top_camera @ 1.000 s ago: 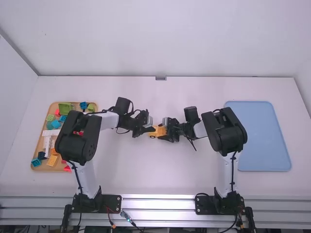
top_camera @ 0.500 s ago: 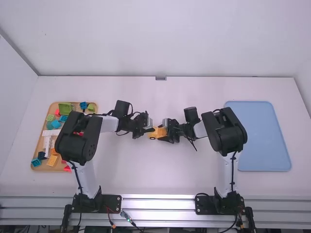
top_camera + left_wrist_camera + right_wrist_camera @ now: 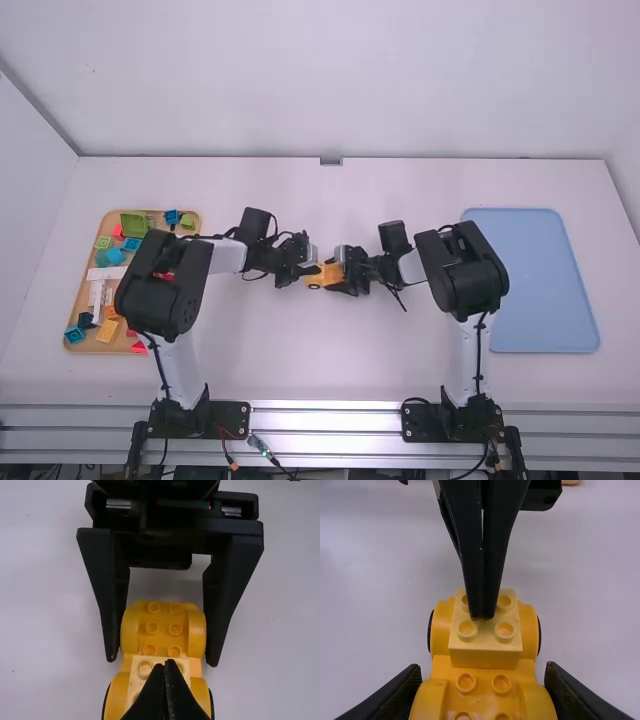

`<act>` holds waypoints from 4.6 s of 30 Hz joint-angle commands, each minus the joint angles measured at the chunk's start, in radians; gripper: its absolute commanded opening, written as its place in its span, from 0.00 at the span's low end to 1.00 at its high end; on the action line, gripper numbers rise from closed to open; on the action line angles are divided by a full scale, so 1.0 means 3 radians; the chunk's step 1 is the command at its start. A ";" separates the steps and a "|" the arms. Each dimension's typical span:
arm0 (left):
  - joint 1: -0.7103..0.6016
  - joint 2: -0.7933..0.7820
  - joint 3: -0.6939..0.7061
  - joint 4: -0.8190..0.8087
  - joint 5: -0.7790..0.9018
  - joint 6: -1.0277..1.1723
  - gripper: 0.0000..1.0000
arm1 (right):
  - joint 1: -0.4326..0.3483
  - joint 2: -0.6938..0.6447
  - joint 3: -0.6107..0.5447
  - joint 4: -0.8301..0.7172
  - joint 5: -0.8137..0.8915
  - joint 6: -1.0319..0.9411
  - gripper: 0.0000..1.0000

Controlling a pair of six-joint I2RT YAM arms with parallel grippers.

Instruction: Assemble lego blocks to make yellow taxi

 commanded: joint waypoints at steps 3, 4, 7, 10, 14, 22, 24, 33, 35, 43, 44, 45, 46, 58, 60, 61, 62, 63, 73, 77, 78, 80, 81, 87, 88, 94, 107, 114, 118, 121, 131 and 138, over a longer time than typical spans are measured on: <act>0.0024 0.0028 -0.0120 -0.0043 -0.0290 0.0032 0.02 | 0.0009 0.0036 -0.0018 -0.0043 0.0134 0.0058 0.56; 0.0090 -0.0104 -0.0120 -0.0067 -0.0126 0.0028 0.02 | 0.0009 0.0036 -0.0018 -0.0041 0.0137 0.0058 0.56; 0.0266 -0.0415 -0.0103 -0.0146 0.0118 0.0014 0.02 | 0.0014 0.0036 -0.0018 -0.0042 0.0144 0.0057 0.58; 0.0553 -0.0837 -0.0065 -0.0310 0.0415 0.0001 0.02 | 0.0013 0.0036 -0.0018 -0.0043 0.0146 0.0058 0.57; 0.0941 -0.1357 -0.0062 -0.0532 0.0411 -0.0262 0.99 | 0.0011 0.0036 -0.0018 -0.0043 0.0148 0.0058 0.66; 0.1436 -0.1944 -0.0070 -0.0927 -0.0354 -0.1535 0.99 | 0.0009 -0.0022 -0.0018 -0.0050 0.0422 0.0230 0.97; 0.1506 -0.2022 -0.0070 -0.0927 -0.0666 -0.1963 0.99 | 0.0010 -0.0126 -0.0019 -0.0125 0.0604 0.0347 0.99; 0.1742 -0.2172 -0.0070 -0.1011 -0.2464 -0.3936 0.99 | 0.0009 -0.0980 -0.0019 -0.1049 0.1306 0.0136 0.99; 0.1813 -0.2196 -0.0070 -0.1105 -0.2811 -0.4344 0.99 | 0.0010 -0.1104 -0.0019 -0.1144 0.1394 0.0135 0.99; 0.2199 -0.2229 -0.0070 -0.1771 -0.3638 -0.6294 0.99 | 0.0009 -0.1434 -0.0019 -0.1310 0.1653 0.0148 0.99; 0.2265 -0.2232 -0.0070 -0.1897 -0.3613 -0.6648 0.99 | 0.0009 -0.1437 -0.0019 -0.1297 0.1654 0.0148 0.99; 0.2303 -0.2232 -0.0070 -0.1965 -0.3611 -0.6836 0.99 | 0.0010 -0.1437 -0.0019 -0.1287 0.1656 0.0146 0.99; 0.2363 -0.2232 -0.0070 -0.2080 -0.3618 -0.7120 0.99 | 0.0009 -0.1436 -0.0019 -0.1288 0.1654 0.0134 0.99; 0.2548 -0.2202 -0.0134 -0.2134 -0.3775 -0.7533 0.99 | 0.0009 -0.1436 -0.0019 -0.1292 0.1654 0.0149 0.99; 0.2572 -0.2202 -0.0139 -0.2111 -0.3855 -0.7532 0.99 | 0.0009 -0.1436 -0.0019 -0.1298 0.1653 0.0148 0.99; 0.2599 -0.2202 -0.0139 -0.2117 -0.3880 -0.7541 0.99 | 0.0009 -0.1436 -0.0019 -0.1298 0.1656 0.0148 0.99; 0.2625 -0.2202 -0.0139 -0.2126 -0.3900 -0.7541 0.99 | 0.0009 -0.1436 -0.0019 -0.1300 0.1654 0.0149 0.99; 0.2673 -0.2202 -0.0139 -0.2140 -0.3897 -0.7530 0.99 | 0.0009 -0.1436 -0.0019 -0.1298 0.1653 0.0148 0.99; 0.3281 -0.1868 -0.0015 -0.2096 -0.3616 -0.7328 0.99 | 0.0015 -0.1436 -0.0019 -0.1286 0.1628 0.0146 0.99; 0.3465 -0.1498 0.0150 -0.2112 -0.3384 -0.7303 0.99 | 0.0013 -0.1436 -0.0019 -0.1286 0.1628 0.0146 0.99; 0.3512 -0.1403 0.0161 -0.2192 -0.3361 -0.7581 1.00 | 0.0013 -0.1436 -0.0019 -0.1286 0.1629 0.0146 0.99; 0.3558 -0.1353 0.0160 -0.2358 -0.3381 -0.8006 0.98 | 0.0011 -0.1436 -0.0019 -0.1286 0.1628 0.0146 0.99; 0.3605 -0.1344 0.0149 -0.2575 -0.3405 -0.8498 0.99 | 0.0010 -0.1436 -0.0019 -0.1284 0.1630 0.0146 0.99; 0.3686 -0.1345 0.0121 -0.2767 -0.3464 -0.9248 0.99 | 0.0017 -0.1436 -0.0019 -0.1279 0.1629 0.0148 0.99; 0.3683 -0.1345 0.0121 -0.2764 -0.3464 -0.9250 0.99 | 0.0015 -0.1436 -0.0019 -0.1270 0.1628 0.0149 0.99; 0.3661 -0.1345 0.0088 -0.2794 -0.3446 -0.9250 0.99 | 0.0013 -0.1436 -0.0019 -0.1222 0.1617 0.0150 0.99; 0.4011 -0.1345 0.0061 -0.2682 -0.3628 -0.9155 0.87 | 0.0014 -0.1436 -0.0019 -0.1195 0.1617 0.0235 0.99; 0.4009 -0.1275 -0.0051 -0.2272 -0.3585 -0.8990 0.93 | 0.0015 -0.1436 -0.0019 -0.1175 0.1617 0.0235 0.99; 0.4011 -0.1226 -0.0169 -0.2256 -0.3536 -0.9330 0.74 | 0.0011 -0.1436 -0.0019 -0.1175 0.1620 0.0235 0.99; 0.4009 -0.1225 -0.0243 -0.2178 -0.3543 -0.9421 0.71 | 0.0011 -0.1436 -0.0019 -0.1175 0.1617 0.0237 0.99; 0.4011 -0.1225 -0.0796 -0.1072 -0.3382 -0.9411 0.68 | 0.0014 -0.1436 -0.0019 -0.1200 0.1617 0.0238 0.99; 0.4011 -0.1223 -0.0777 -0.1072 -0.3328 -0.9191 0.78 | 0.0015 -0.1436 -0.0019 -0.1198 0.1616 0.0237 0.99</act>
